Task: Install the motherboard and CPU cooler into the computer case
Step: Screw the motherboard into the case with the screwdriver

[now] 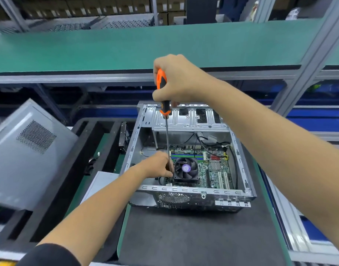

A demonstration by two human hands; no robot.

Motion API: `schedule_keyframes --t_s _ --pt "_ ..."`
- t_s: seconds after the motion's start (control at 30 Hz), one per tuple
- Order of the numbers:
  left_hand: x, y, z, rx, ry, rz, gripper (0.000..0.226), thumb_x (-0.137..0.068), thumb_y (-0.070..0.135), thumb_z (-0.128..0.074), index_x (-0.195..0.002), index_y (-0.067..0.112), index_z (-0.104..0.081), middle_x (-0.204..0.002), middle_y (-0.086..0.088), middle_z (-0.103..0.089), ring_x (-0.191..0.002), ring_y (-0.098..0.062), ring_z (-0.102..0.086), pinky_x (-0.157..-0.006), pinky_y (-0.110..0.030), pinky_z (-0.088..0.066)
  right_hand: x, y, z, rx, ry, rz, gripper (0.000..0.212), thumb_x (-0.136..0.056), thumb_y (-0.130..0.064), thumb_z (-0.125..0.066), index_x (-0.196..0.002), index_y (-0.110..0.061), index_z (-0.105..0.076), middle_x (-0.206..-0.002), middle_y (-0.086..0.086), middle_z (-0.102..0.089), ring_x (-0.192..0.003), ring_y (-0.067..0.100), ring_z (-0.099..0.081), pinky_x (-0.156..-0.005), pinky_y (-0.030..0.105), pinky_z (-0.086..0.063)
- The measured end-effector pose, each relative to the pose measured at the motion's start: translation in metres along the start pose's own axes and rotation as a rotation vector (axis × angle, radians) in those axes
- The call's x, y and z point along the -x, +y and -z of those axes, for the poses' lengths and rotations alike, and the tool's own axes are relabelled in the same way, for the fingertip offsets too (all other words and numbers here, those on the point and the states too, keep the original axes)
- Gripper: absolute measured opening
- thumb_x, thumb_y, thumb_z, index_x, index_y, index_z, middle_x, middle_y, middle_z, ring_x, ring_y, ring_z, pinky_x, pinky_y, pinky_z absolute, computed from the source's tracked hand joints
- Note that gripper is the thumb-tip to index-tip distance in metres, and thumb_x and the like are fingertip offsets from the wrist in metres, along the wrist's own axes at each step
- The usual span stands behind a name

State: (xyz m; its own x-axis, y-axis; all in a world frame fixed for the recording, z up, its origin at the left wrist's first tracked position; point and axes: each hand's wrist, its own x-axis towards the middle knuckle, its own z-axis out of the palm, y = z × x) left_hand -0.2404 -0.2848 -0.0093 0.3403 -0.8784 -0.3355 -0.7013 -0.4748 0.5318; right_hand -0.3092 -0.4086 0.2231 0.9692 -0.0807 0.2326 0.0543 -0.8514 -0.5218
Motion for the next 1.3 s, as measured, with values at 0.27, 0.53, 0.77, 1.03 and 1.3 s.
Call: schedule_keyframes --t_s 0.27,0.53,0.77,1.03,1.3 --pt "-0.002 0.000 -0.006 -0.023 -0.011 0.002 0.003 -0.078 0.012 -0.071 -0.078 0.013 -0.074 -0.075 0.007 -0.065 -0.069 -0.005 -0.058 -0.059 -0.009 -0.042 0.005 0.004 -0.003 0.008 0.004 -0.018 0.028 -0.073 -0.014 -0.067 -0.095 -0.001 -0.056 -0.077 0.007 -0.063 -0.047 0.018 -0.065 -0.043 0.031 -0.053" --pt "-0.006 -0.001 -0.010 -0.129 -0.013 -0.036 0.008 -0.080 0.013 -0.067 -0.079 0.007 -0.072 -0.082 -0.006 -0.068 -0.072 -0.013 -0.056 -0.067 -0.022 -0.047 0.009 0.002 0.000 0.023 -0.014 -0.003 0.026 -0.075 -0.017 -0.069 -0.095 -0.006 -0.056 -0.076 -0.001 -0.058 -0.051 0.016 -0.063 -0.043 0.026 -0.052" --pt "-0.008 -0.004 -0.010 -0.101 -0.008 -0.050 0.012 -0.077 0.011 -0.071 -0.068 0.006 -0.064 -0.069 -0.006 -0.058 -0.064 -0.016 -0.051 -0.053 -0.015 -0.038 0.012 -0.005 0.010 0.057 -0.173 0.020 0.021 -0.083 -0.024 -0.067 -0.094 -0.012 -0.054 -0.076 0.001 -0.066 -0.049 0.012 -0.066 -0.043 0.021 -0.050" --pt "-0.011 -0.006 -0.013 -0.113 -0.030 -0.013 0.014 -0.078 0.013 -0.068 -0.072 0.001 -0.065 -0.076 -0.014 -0.061 -0.066 -0.016 -0.050 -0.058 -0.021 -0.041 0.005 -0.017 0.017 0.281 -0.262 0.130 0.009 -0.085 -0.021 -0.060 -0.083 -0.017 -0.068 -0.066 -0.004 -0.067 -0.061 0.014 -0.066 -0.051 0.020 -0.045" --pt "-0.013 -0.004 -0.011 -0.128 -0.065 -0.008 0.014 -0.078 0.011 -0.066 -0.078 -0.003 -0.067 -0.081 -0.020 -0.063 -0.071 -0.020 -0.053 -0.068 -0.033 -0.049 0.008 -0.017 0.016 0.528 -0.193 0.044 0.037 -0.089 -0.043 -0.056 -0.067 -0.017 -0.044 -0.066 0.002 -0.050 -0.058 0.020 -0.047 -0.050 0.029 -0.035"
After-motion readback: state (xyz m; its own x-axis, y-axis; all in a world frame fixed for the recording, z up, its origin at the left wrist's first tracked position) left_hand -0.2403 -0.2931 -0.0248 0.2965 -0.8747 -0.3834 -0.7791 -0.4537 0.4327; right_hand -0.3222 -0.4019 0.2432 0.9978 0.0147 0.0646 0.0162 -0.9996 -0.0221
